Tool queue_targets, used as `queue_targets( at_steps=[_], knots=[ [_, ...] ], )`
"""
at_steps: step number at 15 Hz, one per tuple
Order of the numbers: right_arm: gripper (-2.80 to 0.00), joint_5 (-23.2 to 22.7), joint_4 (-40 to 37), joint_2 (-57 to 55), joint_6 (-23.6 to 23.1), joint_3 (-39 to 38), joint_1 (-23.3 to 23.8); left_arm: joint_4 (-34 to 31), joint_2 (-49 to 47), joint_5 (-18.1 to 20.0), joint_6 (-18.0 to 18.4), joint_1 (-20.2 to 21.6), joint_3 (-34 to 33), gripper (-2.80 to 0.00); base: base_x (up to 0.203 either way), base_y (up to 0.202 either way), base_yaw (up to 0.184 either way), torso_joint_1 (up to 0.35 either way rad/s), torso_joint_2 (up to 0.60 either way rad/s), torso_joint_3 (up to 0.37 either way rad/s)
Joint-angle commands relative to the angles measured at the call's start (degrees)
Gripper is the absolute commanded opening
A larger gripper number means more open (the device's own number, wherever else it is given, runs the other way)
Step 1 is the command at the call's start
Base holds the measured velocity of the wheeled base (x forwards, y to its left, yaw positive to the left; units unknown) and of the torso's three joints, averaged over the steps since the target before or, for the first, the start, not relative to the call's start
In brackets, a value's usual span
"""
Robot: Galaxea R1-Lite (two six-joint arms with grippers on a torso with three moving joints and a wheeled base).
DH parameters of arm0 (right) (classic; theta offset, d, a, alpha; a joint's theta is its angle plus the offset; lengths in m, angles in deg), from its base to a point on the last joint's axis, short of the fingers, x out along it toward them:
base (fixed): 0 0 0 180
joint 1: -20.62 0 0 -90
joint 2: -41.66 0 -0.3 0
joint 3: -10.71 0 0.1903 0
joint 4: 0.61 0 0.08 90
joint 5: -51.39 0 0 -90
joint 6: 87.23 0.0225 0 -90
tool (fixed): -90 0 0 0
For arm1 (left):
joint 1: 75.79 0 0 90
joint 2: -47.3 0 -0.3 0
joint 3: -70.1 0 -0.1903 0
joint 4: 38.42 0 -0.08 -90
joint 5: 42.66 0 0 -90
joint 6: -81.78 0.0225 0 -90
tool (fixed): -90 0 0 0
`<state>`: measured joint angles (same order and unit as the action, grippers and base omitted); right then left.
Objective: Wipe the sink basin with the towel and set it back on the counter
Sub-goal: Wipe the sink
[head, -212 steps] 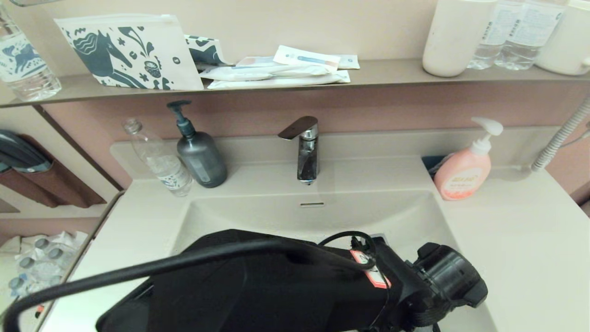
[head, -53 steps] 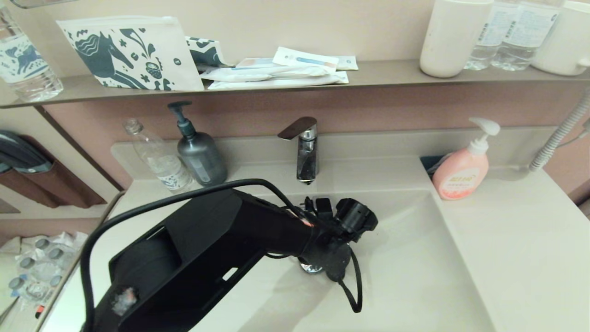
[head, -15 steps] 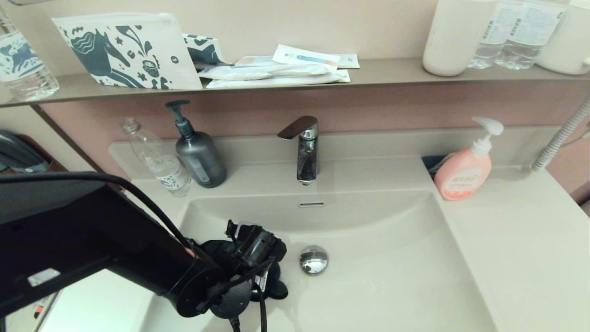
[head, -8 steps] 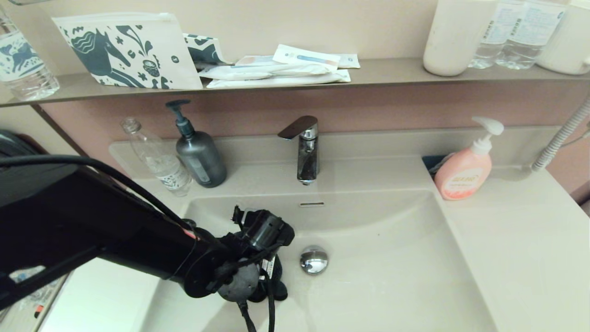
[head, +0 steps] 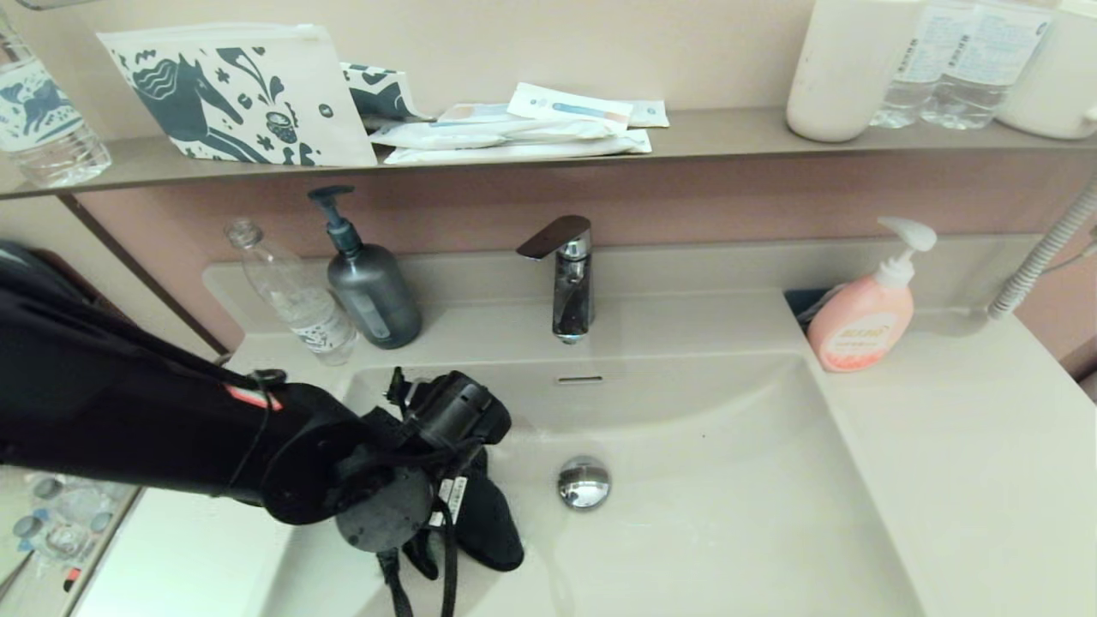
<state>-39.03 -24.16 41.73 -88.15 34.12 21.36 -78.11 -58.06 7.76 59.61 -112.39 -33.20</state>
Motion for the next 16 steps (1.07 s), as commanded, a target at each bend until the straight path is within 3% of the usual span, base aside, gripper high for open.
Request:
queue_targets(
  at_steps=[1, 4, 9, 12, 14, 16],
  knots=[
    [-2.8, -0.02, 0.01, -0.07, 0.0, 0.01, 0.04, -4.44, 6.59, -0.44, 0.17, 1.95, 0.03, -2.8, 0.0, 0.0, 0.0, 0.0, 0.0, 0.0],
    [-2.8, -0.02, 0.01, -0.07, -0.04, -0.01, 0.0, -10.76, 15.04, -0.56, 4.72, 6.86, 0.13, -2.8, 0.0, 0.0, 0.0, 0.0, 0.0, 0.0],
    [-2.8, -0.02, 0.01, -0.07, 0.04, -0.05, -0.03, -12.68, 28.58, -0.05, 26.86, 23.54, 0.53, -2.8, 0.0, 0.0, 0.0, 0.0, 0.0, 0.0],
    [-2.8, -0.02, 0.01, -0.07, -0.03, 0.01, 0.05, -12.83, 33.81, 3.86, 37.4, 32.9, 2.33, -2.8, 0.0, 0.0, 0.0, 0.0, 0.0, 0.0],
    [-2.8, -0.02, 0.01, -0.07, 0.0, 0.0, -0.01, -12.92, 36.87, 5.34, 43.25, 36.56, 3.38, -2.8, 0.0, 0.0, 0.0, 0.0, 0.0, 0.0],
    [-2.8, -0.02, 0.01, -0.07, -0.04, -0.04, -0.02, -13.03, 38.54, 5.65, 45.91, 38.56, 4.6, -2.8, 0.0, 0.0, 0.0, 0.0, 0.0, 0.0]
  ],
)
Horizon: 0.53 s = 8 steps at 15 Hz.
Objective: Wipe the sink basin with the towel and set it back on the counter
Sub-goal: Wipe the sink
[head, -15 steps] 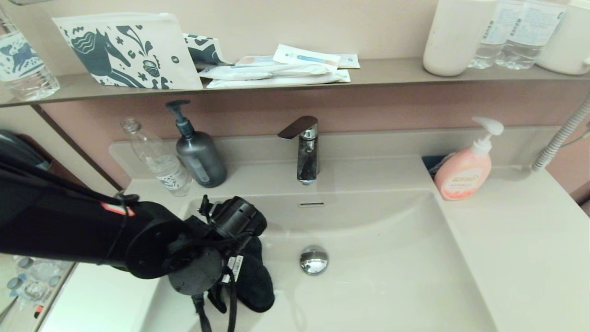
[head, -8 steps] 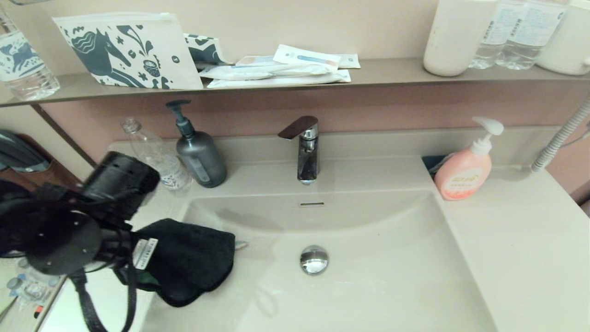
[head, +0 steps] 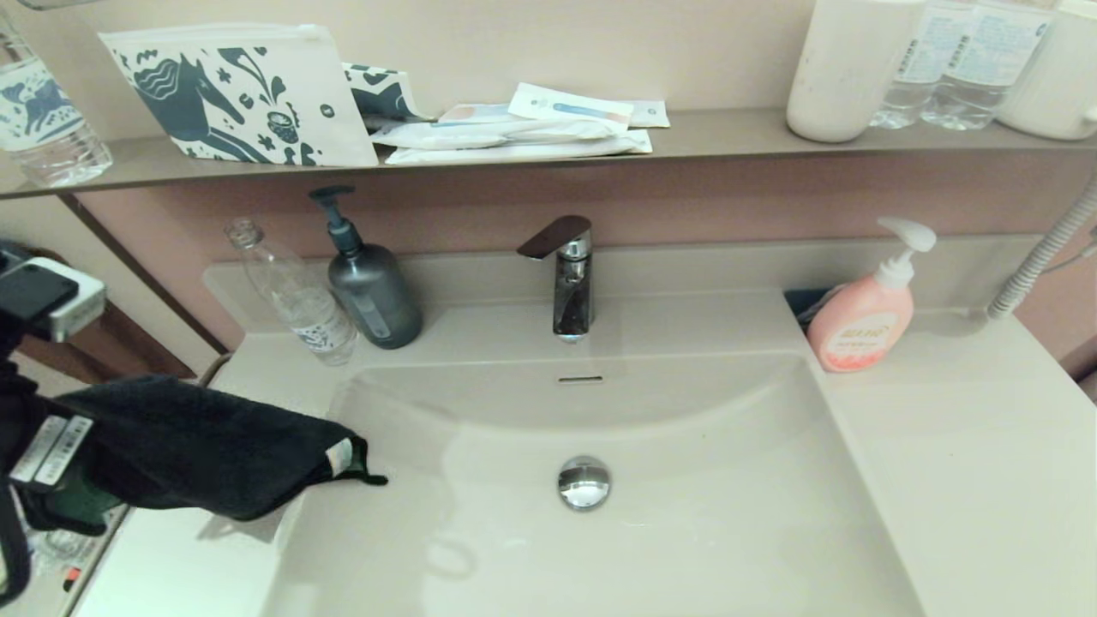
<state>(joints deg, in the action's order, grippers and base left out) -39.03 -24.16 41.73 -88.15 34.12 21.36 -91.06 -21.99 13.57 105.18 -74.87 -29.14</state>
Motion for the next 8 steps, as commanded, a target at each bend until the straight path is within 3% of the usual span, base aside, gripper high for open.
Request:
queue_targets(
  at_steps=[1, 5, 8],
  knots=[
    [-2.8, -0.02, 0.01, -0.07, -0.04, 0.04, -0.03, -0.85, 3.29, -0.16, 1.16, 1.89, 1.16, -2.8, 0.0, 0.0, 0.0, 0.0, 0.0, 0.0],
    [-2.8, -0.02, 0.01, -0.07, -0.04, 0.03, 0.05, -11.43, 5.12, -0.16, 1.65, 2.49, 9.74, -2.8, 0.0, 0.0, 0.0, 0.0, 0.0, 0.0],
    [-2.8, -0.02, 0.01, -0.07, -0.04, -0.05, -0.03, -14.06, 5.18, -0.24, 2.25, 3.46, 13.15, -2.8, 0.0, 0.0, 0.0, 0.0, 0.0, 0.0]
  ],
)
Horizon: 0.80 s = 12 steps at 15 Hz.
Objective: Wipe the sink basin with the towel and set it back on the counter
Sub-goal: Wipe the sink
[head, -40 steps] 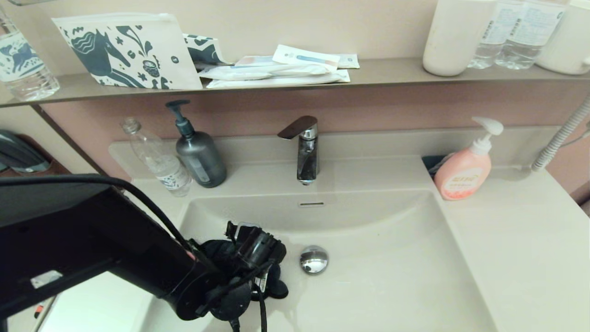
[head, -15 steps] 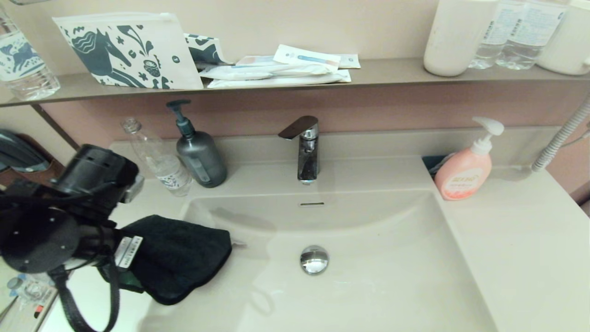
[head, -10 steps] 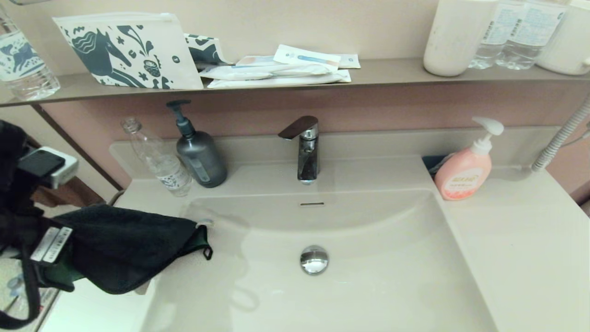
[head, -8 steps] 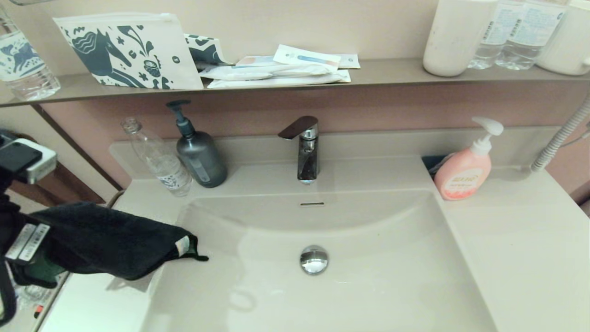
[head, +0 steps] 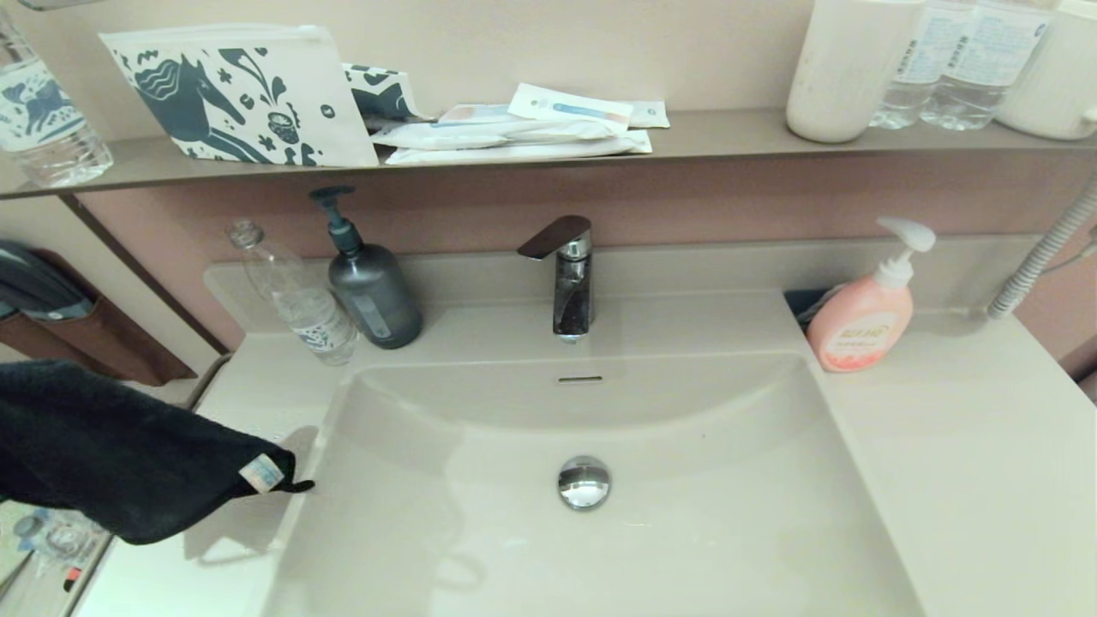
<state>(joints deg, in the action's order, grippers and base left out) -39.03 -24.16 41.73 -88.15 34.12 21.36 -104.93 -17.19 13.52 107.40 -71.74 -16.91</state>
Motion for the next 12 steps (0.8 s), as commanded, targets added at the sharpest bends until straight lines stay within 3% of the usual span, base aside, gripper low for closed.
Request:
queue_targets(
  at_steps=[1, 5, 7, 9, 12],
  knots=[
    [-2.8, -0.02, 0.01, -0.07, -0.03, 0.03, -0.01, -0.6, 0.58, -0.19, 1.55, 0.82, 1.52, -2.8, 0.0, 0.0, 0.0, 0.0, 0.0, 0.0],
    [-2.8, -0.02, 0.01, -0.07, -0.04, 0.04, -0.03, -2.92, 1.13, -0.02, 3.03, 1.57, 3.5, -2.8, 0.0, 0.0, 0.0, 0.0, 0.0, 0.0],
    [-2.8, -0.02, 0.01, -0.07, -0.04, 0.04, -0.03, -3.57, 1.23, 2.68, 2.76, 2.99, 1.63, -2.8, 0.0, 0.0, 0.0, 0.0, 0.0, 0.0],
    [-2.8, -0.02, 0.01, -0.07, -0.04, -0.02, -0.03, -3.49, 1.39, 8.52, 2.55, 6.95, -0.68, -2.8, 0.0, 0.0, 0.0, 0.0, 0.0, 0.0],
    [-2.8, -0.02, 0.01, -0.07, -0.03, 0.01, -0.03, -2.57, 1.33, 22.32, 0.97, 15.4, -3.93, -2.8, 0.0, 0.0, 0.0, 0.0, 0.0, 0.0]
  ],
)
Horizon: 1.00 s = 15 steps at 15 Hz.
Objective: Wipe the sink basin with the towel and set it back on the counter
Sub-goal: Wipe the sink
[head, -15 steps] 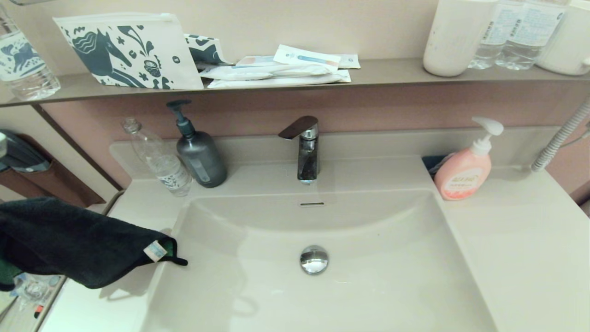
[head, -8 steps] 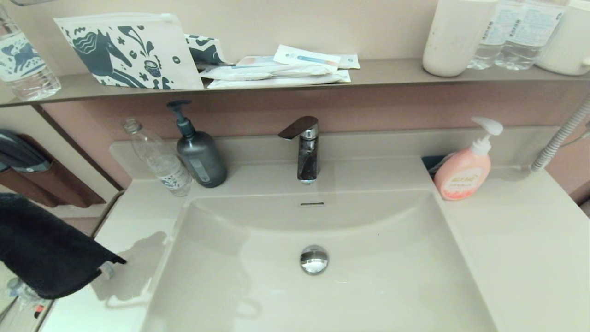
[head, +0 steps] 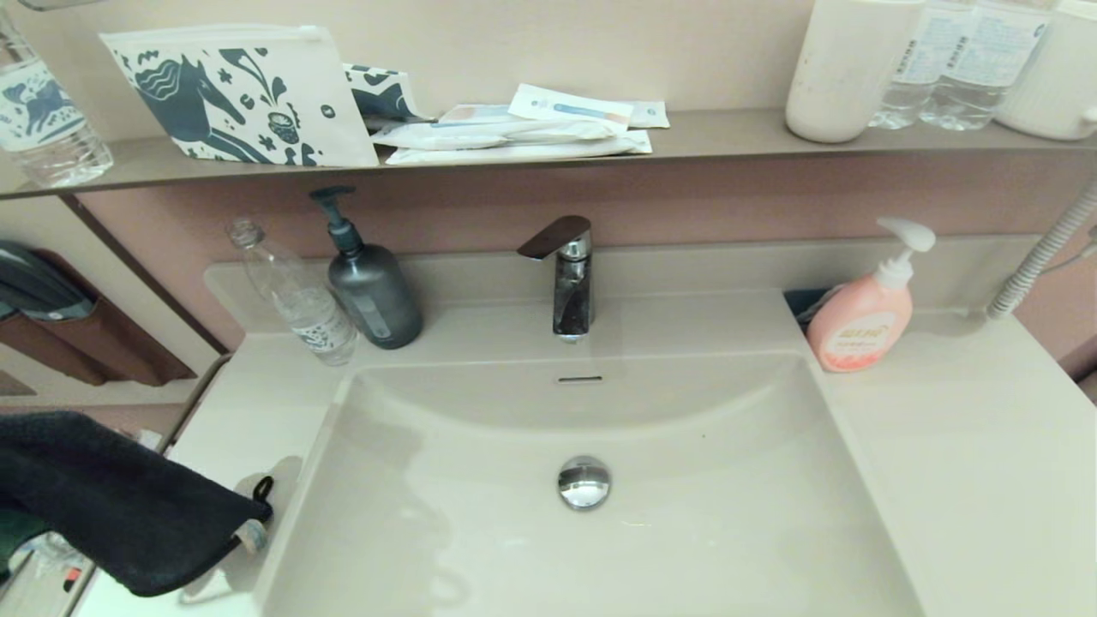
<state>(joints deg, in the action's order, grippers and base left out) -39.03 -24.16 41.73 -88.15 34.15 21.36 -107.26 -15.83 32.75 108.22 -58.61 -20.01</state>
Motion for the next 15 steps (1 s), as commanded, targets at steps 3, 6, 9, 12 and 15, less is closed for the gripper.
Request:
queue_targets(
  at_steps=[3, 6, 9, 12, 15],
  knots=[
    [-2.8, -0.02, 0.01, -0.07, -0.03, -0.02, 0.0, 0.39, -0.81, 19.14, -0.52, 12.5, -5.09, -2.8, 0.0, 0.0, 0.0, 0.0, 0.0, 0.0],
    [-2.8, -0.02, 0.01, -0.07, -0.04, -0.04, 0.03, 4.92, -3.82, 34.75, -0.6, 18.25, -14.51, -2.8, 0.0, 0.0, 0.0, 0.0, 0.0, 0.0],
    [-2.8, -0.02, 0.01, -0.07, -0.01, -0.01, -0.03, 16.15, -8.05, 40.99, -2.03, 17.67, -21.79, -2.8, 0.0, 0.0, 0.0, 0.0, 0.0, 0.0],
    [-2.8, -0.02, 0.01, -0.07, -0.04, -0.01, -0.02, 23.63, -13.54, 42.58, -7.38, 12.17, -24.1, -2.8, 0.0, 0.0, 0.0, 0.0, 0.0, 0.0],
    [-2.8, -0.02, 0.01, -0.07, -0.03, 0.01, 0.06, 37.36, -20.52, 42.59, -7.71, 11.53, -28.58, -2.8, 0.0, 0.0, 0.0, 0.0, 0.0, 0.0]
  ],
)
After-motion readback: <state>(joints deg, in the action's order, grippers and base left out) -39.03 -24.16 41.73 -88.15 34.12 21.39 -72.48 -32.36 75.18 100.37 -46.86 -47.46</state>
